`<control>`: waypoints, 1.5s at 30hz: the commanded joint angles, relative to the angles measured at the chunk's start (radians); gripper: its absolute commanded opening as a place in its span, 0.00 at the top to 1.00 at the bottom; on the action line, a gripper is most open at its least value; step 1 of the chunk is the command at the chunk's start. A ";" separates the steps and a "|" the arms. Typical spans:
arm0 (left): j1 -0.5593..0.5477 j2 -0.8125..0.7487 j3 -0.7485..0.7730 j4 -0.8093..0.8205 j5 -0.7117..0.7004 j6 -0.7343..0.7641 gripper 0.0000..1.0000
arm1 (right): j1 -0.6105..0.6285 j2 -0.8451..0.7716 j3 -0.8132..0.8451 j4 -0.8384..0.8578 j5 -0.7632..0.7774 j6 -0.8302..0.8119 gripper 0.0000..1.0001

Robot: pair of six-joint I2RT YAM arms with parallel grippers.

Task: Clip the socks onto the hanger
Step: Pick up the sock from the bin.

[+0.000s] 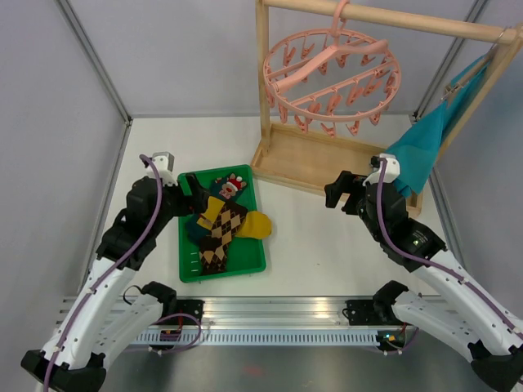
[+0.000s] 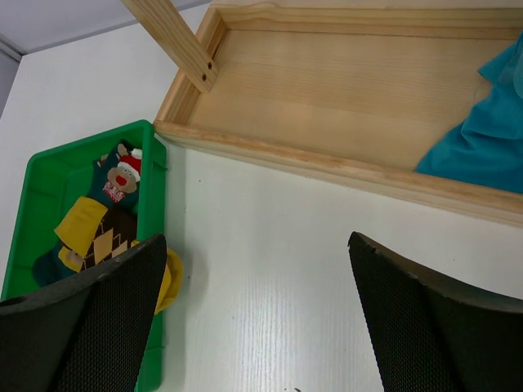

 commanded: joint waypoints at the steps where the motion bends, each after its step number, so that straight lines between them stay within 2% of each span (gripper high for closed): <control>1: -0.003 0.017 0.027 -0.012 -0.010 0.004 0.00 | 0.006 0.010 0.036 -0.002 0.006 -0.016 0.02; 3: -0.001 0.035 0.030 -0.010 0.002 -0.018 0.00 | 0.005 0.022 0.042 -0.018 0.008 -0.018 0.02; 6: -0.004 0.109 0.021 0.016 0.124 -0.076 0.01 | 0.005 0.039 0.037 -0.016 0.006 -0.009 0.02; 8: -0.044 0.175 -0.003 0.031 0.110 -0.110 0.03 | 0.005 0.042 0.027 0.001 -0.003 -0.007 0.02; 11: -0.104 0.242 -0.048 0.062 0.004 -0.148 0.08 | 0.005 0.047 0.022 0.017 -0.040 -0.009 0.02; 14: -0.110 0.281 -0.108 0.123 -0.015 -0.174 0.22 | 0.005 0.064 0.040 0.005 -0.057 -0.015 0.02; 19: -0.112 0.364 -0.165 0.256 -0.004 -0.150 0.36 | 0.006 0.056 0.034 0.007 -0.073 -0.007 0.02; 24: -0.113 0.450 -0.162 0.333 -0.008 -0.093 0.36 | 0.005 0.045 0.019 0.019 -0.092 0.010 0.02; 32: -0.113 0.638 -0.100 0.370 -0.047 -0.105 0.37 | 0.005 0.053 0.020 0.027 -0.097 0.008 0.02; 45: -0.131 0.761 -0.042 0.370 -0.093 -0.076 0.38 | 0.005 0.048 0.002 0.031 -0.097 0.014 0.02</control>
